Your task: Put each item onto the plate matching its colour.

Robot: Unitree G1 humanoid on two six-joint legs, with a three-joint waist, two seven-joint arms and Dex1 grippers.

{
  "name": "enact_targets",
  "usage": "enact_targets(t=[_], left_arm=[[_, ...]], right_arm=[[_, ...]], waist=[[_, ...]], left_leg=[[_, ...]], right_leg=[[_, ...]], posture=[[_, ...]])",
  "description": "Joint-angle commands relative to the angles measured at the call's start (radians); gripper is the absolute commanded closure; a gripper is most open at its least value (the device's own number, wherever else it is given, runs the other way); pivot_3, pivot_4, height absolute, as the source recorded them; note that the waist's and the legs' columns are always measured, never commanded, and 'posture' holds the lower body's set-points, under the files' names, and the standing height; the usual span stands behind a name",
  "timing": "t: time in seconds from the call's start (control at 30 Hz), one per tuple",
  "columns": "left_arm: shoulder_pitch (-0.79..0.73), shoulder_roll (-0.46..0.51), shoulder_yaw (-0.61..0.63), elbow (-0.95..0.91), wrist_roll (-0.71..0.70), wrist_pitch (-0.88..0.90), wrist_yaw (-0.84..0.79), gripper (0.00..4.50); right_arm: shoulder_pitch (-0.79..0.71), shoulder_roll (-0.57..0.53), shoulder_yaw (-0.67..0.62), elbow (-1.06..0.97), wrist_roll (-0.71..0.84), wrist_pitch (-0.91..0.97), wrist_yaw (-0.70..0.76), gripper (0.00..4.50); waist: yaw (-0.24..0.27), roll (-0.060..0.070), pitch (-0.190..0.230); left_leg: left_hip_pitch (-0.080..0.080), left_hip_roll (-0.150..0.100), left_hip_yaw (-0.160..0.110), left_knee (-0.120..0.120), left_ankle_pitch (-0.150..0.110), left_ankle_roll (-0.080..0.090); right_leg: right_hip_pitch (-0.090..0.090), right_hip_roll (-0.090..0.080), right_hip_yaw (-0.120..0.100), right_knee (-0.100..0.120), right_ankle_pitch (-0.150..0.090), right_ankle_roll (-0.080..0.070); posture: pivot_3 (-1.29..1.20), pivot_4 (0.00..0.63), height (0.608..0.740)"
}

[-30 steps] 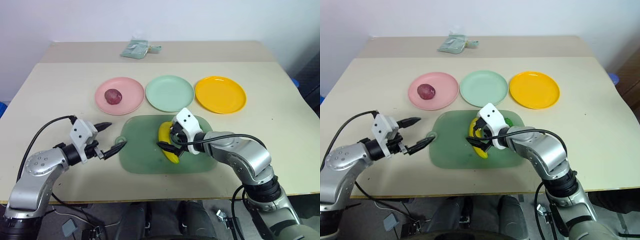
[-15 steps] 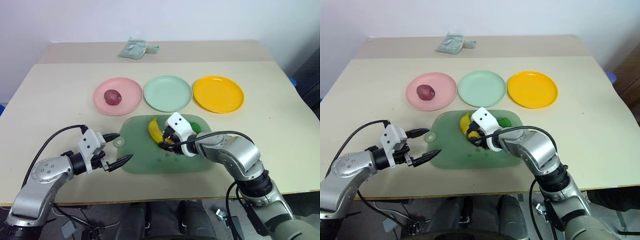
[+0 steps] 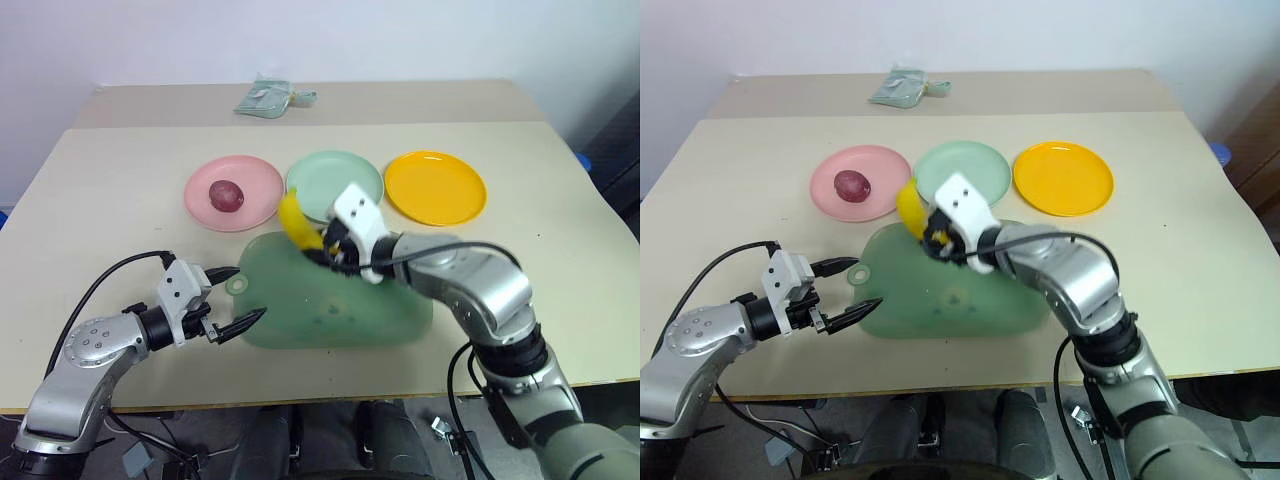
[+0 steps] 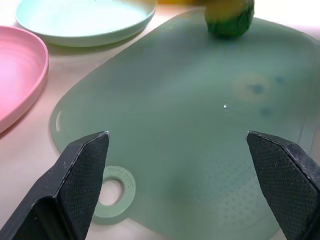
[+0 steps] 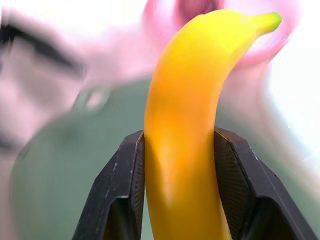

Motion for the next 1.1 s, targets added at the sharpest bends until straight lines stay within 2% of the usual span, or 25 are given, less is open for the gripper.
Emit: enact_targets(t=[0.03, 0.17, 0.37, 0.47, 0.5, 0.57, 0.6, 0.7, 0.8, 0.9, 0.97, 1.1], left_arm=[[-0.020, -0.016, 0.001, -0.024, -0.019, -0.011, 0.006, 0.00], [-0.039, -0.052, -0.046, -0.060, -0.024, 0.008, 0.015, 0.00], [-0.053, -0.078, -0.096, -0.096, -0.021, 0.022, 0.039, 0.00], [-0.053, -0.081, -0.102, -0.105, -0.020, 0.028, 0.047, 0.00], [-0.053, -0.081, -0.102, -0.106, -0.021, 0.029, 0.049, 0.00], [-0.051, -0.079, -0.100, -0.109, -0.022, 0.029, 0.054, 0.00], [-0.047, -0.077, -0.097, -0.111, -0.023, 0.028, 0.056, 0.00], [-0.040, -0.072, -0.085, -0.109, -0.026, 0.026, 0.059, 0.00], [-0.040, -0.069, -0.081, -0.104, -0.030, 0.023, 0.059, 0.00], [-0.051, -0.069, -0.087, -0.095, -0.030, 0.021, 0.053, 0.00], [-0.060, -0.070, -0.092, -0.090, -0.033, 0.021, 0.048, 0.00], [-0.077, -0.072, -0.102, -0.084, -0.043, 0.024, 0.033, 0.00]], right_arm=[[-0.079, -0.015, -0.118, 0.172, -0.087, -0.098, -0.082, 2.77], [-0.197, -0.037, -0.249, 0.548, -0.147, -0.158, -0.182, 2.77], [-0.273, -0.069, -0.252, 0.889, -0.227, -0.345, -0.160, 2.77], [-0.293, -0.070, -0.252, 0.952, -0.236, -0.376, -0.126, 1.68], [-0.297, -0.070, -0.253, 0.962, -0.238, -0.381, -0.120, 1.17], [-0.291, -0.082, -0.228, 0.936, -0.267, -0.408, -0.103, 0.21], [-0.281, -0.091, -0.217, 0.902, -0.278, -0.428, -0.087, 0.04], [-0.222, -0.130, -0.194, 0.758, -0.276, -0.503, 0.013, 0.04], [-0.110, -0.176, -0.195, 0.547, -0.186, -0.526, 0.202, 0.04], [0.066, -0.273, -0.164, 0.304, -0.111, -0.563, 0.411, 0.04], [0.162, -0.324, -0.151, 0.194, -0.076, -0.557, 0.495, 0.04], [0.250, -0.352, -0.133, 0.134, -0.086, -0.505, 0.493, 0.04]], waist=[[0.002, 0.000, 0.000], [0.001, 0.000, 0.000], [-0.011, 0.001, 0.001], [-0.012, 0.002, 0.001], [-0.011, 0.002, 0.001], [-0.010, 0.003, 0.001], [-0.010, 0.003, 0.001], [-0.003, 0.003, 0.001], [0.000, 0.002, 0.001], [0.003, 0.002, 0.001], [0.004, 0.002, 0.001], [-0.002, 0.002, 0.001]], left_leg=[[0.000, 0.000, 0.000, 0.000, 0.000, 0.000], [0.000, -0.001, 0.001, 0.000, 0.000, 0.000], [0.000, 0.000, 0.003, -0.005, 0.001, -0.001], [0.000, 0.001, 0.005, -0.008, 0.002, -0.002], [0.000, 0.001, 0.005, -0.008, 0.002, -0.002], [0.000, 0.001, 0.005, -0.008, 0.002, -0.002], [0.000, 0.001, 0.005, -0.008, 0.002, -0.002], [0.000, 0.001, 0.004, -0.008, 0.002, -0.002], [0.000, 0.001, 0.003, -0.008, 0.002, -0.002], [0.000, 0.001, 0.002, -0.008, 0.002, -0.002], [0.000, 0.001, 0.002, -0.008, 0.001, -0.001], [0.002, 0.001, 0.002, -0.007, 0.001, -0.001]], right_leg=[[0.000, 0.000, 0.000, 0.000, 0.000, 0.000], [0.000, 0.000, 0.000, 0.000, 0.000, 0.000], [-0.001, 0.000, 0.000, 0.000, 0.000, 0.000], [-0.002, 0.001, 0.001, 0.000, 0.000, 0.000], [-0.003, 0.001, 0.001, 0.000, 0.000, 0.000], [-0.003, 0.001, 0.001, 0.000, 0.000, 0.000], [-0.002, 0.001, 0.001, 0.000, 0.000, 0.000], [-0.002, 0.001, 0.002, -0.001, 0.000, 0.000], [-0.002, 0.001, 0.001, -0.002, 0.000, 0.000], [0.000, 0.001, 0.001, -0.003, 0.000, 0.000], [0.000, 0.001, 0.000, -0.003, 0.000, 0.000], [0.001, 0.000, 0.001, -0.003, 0.000, 0.000]], posture=[[0.00, 0.150, 0.740], [0.00, 0.150, 0.740], [0.00, 0.150, 0.740], [0.00, 0.150, 0.740], [0.00, 0.150, 0.740], [0.00, 0.150, 0.740], [0.00, 0.150, 0.740], [0.00, 0.150, 0.740], [0.00, 0.150, 0.740], [0.00, 0.150, 0.740], [0.00, 0.150, 0.740], [0.00, 0.150, 0.740]])
